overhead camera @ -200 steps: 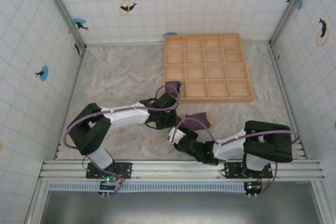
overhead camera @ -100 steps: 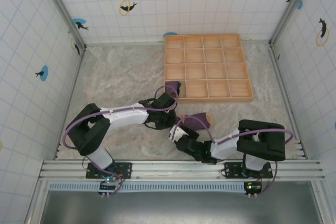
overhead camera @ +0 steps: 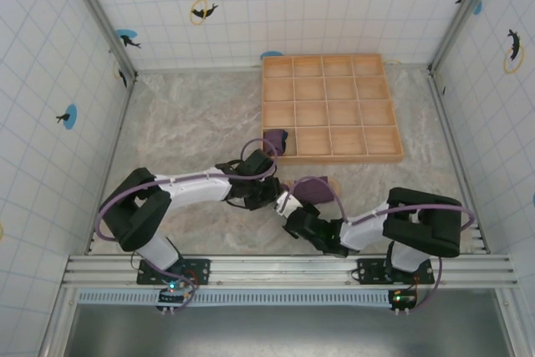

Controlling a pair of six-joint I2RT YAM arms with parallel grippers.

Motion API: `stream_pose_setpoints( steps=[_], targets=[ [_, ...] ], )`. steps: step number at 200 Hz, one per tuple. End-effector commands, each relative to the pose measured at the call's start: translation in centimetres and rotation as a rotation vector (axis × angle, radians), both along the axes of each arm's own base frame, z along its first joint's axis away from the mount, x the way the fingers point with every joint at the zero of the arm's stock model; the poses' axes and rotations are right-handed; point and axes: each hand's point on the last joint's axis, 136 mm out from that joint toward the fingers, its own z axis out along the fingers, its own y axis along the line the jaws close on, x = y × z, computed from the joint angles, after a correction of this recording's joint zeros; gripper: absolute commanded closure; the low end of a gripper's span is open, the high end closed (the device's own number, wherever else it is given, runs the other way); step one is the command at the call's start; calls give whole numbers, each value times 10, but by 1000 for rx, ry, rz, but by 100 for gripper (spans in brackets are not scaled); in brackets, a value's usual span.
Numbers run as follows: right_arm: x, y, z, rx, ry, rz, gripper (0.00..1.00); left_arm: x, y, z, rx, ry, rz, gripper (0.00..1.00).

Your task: Roll the socks

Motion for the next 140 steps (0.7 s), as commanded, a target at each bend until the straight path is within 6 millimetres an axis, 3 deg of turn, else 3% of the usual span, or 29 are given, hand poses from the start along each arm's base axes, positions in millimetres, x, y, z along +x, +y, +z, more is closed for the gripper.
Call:
stream_pose_setpoints(
  steps=[1, 60, 140],
  targets=[
    [-16, -7, -16, 73, 182, 41, 100, 2, -4, 16, -44, -39, -8, 27],
    [-23, -31, -14, 352, 480, -53, 100, 17, -9, 39, -109, -147, 20, 26],
    [-26, -76, -22, 635, 758, -276, 100, 14, -24, 35, -137, -139, -22, 34]
  ],
)
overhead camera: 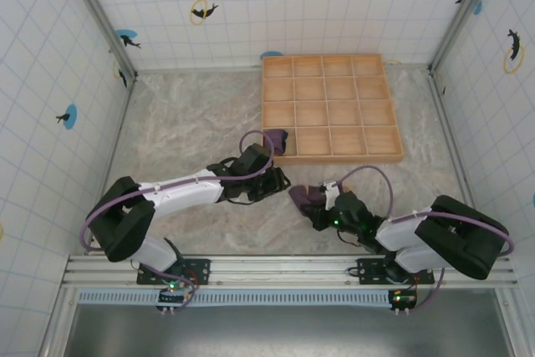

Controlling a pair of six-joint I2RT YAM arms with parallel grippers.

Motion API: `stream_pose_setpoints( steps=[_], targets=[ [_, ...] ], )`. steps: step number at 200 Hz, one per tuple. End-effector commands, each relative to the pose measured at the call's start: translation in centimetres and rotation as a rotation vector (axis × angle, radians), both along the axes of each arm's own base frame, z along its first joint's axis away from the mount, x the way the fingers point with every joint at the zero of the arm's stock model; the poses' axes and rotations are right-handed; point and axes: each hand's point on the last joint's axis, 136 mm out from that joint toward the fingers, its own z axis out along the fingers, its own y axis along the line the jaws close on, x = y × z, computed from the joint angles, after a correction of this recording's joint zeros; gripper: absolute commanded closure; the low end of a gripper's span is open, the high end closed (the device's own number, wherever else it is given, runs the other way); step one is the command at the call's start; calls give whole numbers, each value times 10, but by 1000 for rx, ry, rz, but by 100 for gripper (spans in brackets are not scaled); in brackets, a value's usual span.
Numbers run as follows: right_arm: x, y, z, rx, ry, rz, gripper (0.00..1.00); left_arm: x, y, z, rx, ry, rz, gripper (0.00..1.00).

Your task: Roll the socks

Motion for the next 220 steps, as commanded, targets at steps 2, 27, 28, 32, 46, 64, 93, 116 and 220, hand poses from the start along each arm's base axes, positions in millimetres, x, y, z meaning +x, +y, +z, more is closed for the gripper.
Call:
stream_pose_setpoints(
  steps=[2, 27, 28, 32, 46, 64, 93, 116, 220],
  targets=[
    [-21, -21, -27, 19, 196, -46, 100, -4, -7, -7, -2, -4, -32, 34],
    [-23, -29, -33, 50, 271, -96, 100, -11, -22, -9, -18, 2, -91, 40],
    [-23, -30, -33, 50, 273, -98, 100, -11, -23, -9, -19, 2, -94, 40],
    [-23, -31, -34, 52, 284, -107, 100, -12, -25, -9, -20, 3, -102, 40],
    [-23, -37, -39, 51, 316, -154, 100, -14, -33, -11, -24, 3, -124, 41],
    [-25, -47, -47, 47, 371, -222, 100, -18, -40, -16, -40, 16, -135, 42],
    [-28, -65, -61, 19, 455, -346, 100, -17, -49, -18, -75, 7, -140, 45],
    [-34, -84, -75, -29, 528, -455, 100, -16, -54, -17, -85, 2, -148, 46],
    [-51, -107, -94, -94, 619, -549, 100, -21, -81, -28, -119, -1, -215, 47]
  ],
)
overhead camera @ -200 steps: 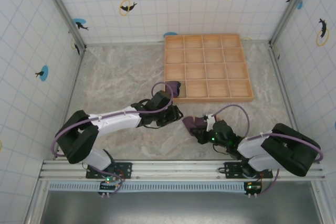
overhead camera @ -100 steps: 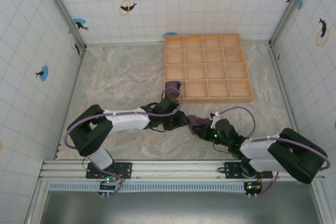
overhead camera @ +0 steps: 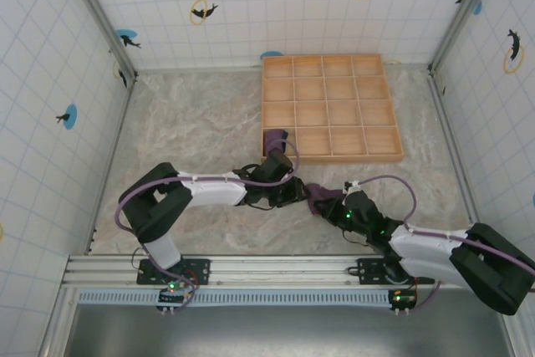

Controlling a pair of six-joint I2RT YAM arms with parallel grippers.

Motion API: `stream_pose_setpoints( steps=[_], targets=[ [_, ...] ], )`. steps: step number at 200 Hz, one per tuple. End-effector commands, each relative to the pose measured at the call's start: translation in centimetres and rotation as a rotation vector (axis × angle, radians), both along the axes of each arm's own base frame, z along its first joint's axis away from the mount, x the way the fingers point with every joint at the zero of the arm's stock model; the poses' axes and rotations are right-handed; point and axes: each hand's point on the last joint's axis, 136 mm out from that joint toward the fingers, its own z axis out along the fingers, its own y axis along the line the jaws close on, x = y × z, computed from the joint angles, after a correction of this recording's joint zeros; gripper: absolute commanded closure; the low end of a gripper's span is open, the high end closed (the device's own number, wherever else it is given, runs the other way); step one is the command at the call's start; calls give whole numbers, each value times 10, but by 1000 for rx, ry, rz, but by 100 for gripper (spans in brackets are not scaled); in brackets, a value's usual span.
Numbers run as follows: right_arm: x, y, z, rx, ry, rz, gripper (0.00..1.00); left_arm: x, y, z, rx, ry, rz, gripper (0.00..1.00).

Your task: Roll the socks

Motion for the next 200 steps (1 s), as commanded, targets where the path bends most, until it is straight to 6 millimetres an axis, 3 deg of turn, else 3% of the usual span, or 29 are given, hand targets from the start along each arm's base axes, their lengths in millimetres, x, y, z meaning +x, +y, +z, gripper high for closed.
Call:
stream_pose_setpoints(
  steps=[1, 49, 106, 129, 154, 189, 200],
  targets=[
    [-59, -70, -90, -270, 264, -52, 100, 1, -15, 3, -34, -19, -32, 47],
    [-62, -78, -93, -282, 286, -100, 100, 7, -21, -9, -40, -38, -21, 50],
    [-61, -76, -92, -257, 277, -95, 100, 11, -28, -27, -47, -28, -15, 63],
    [-60, -73, -90, -246, 269, -87, 100, 14, -26, -32, -32, -35, 1, 72],
    [-58, -69, -86, -231, 250, -70, 100, 17, -28, -35, -14, -40, -1, 100],
    [-43, -53, -65, -237, 153, 4, 60, 23, -19, -31, 50, -81, -8, 100],
    [-36, -46, -54, -248, 109, 43, 54, 24, -14, -29, 61, -89, -13, 100]
  ],
)
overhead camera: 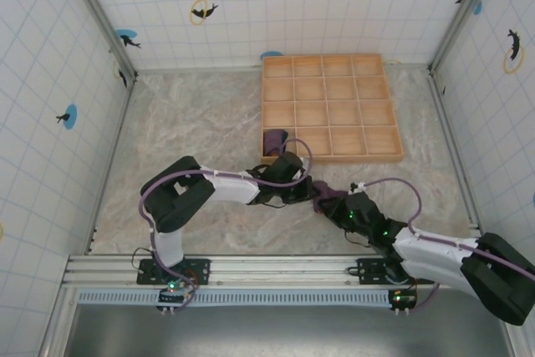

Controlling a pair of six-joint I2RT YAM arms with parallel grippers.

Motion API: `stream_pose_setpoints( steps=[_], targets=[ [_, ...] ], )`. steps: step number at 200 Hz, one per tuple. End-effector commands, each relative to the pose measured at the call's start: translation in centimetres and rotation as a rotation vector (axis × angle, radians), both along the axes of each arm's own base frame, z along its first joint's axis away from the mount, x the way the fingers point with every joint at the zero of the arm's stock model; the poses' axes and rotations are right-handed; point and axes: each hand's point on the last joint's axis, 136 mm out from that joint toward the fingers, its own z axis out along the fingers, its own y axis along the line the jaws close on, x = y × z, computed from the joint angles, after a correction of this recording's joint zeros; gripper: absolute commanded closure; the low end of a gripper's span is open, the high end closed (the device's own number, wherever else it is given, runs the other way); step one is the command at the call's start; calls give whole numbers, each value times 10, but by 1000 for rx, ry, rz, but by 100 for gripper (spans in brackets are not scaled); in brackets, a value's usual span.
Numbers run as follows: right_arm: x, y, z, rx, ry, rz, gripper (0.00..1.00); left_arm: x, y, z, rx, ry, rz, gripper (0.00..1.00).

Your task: Roll the socks

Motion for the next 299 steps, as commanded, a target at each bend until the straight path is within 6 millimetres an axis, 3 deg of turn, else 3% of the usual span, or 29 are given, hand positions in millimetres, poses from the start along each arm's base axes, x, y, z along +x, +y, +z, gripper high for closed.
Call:
stream_pose_setpoints(
  steps=[1, 31, 80, 108, 150, 184, 233, 269, 299],
  targets=[
    [-37, -31, -52, -215, 107, 107, 53, 9, 25, -21, 143, -34, 36, 100],
    [-18, -11, -19, -282, 3, 224, 40, 10, 37, -19, 146, -32, 27, 100],
    [5, 7, 35, -382, -135, 339, 35, 9, 65, -16, 167, -40, 50, 100],
    [15, -5, 45, -485, -151, 324, 34, 4, 70, -10, 126, -35, 52, 100],
    [19, -50, 30, -600, -25, 235, 34, -2, 74, -2, 106, -76, 8, 100],
    [9, -69, 8, -628, 81, 230, 36, -4, 76, 1, 105, -112, -26, 100],
    [-1, -58, -17, -514, 115, 232, 49, -5, 76, 3, 104, -133, -52, 100],
    [6, -53, -23, -476, 82, 206, 58, -8, 77, -1, 110, -121, -70, 100],
    [17, -47, -23, -473, 48, 206, 79, -11, 79, -6, 116, -99, -72, 100]
  ],
)
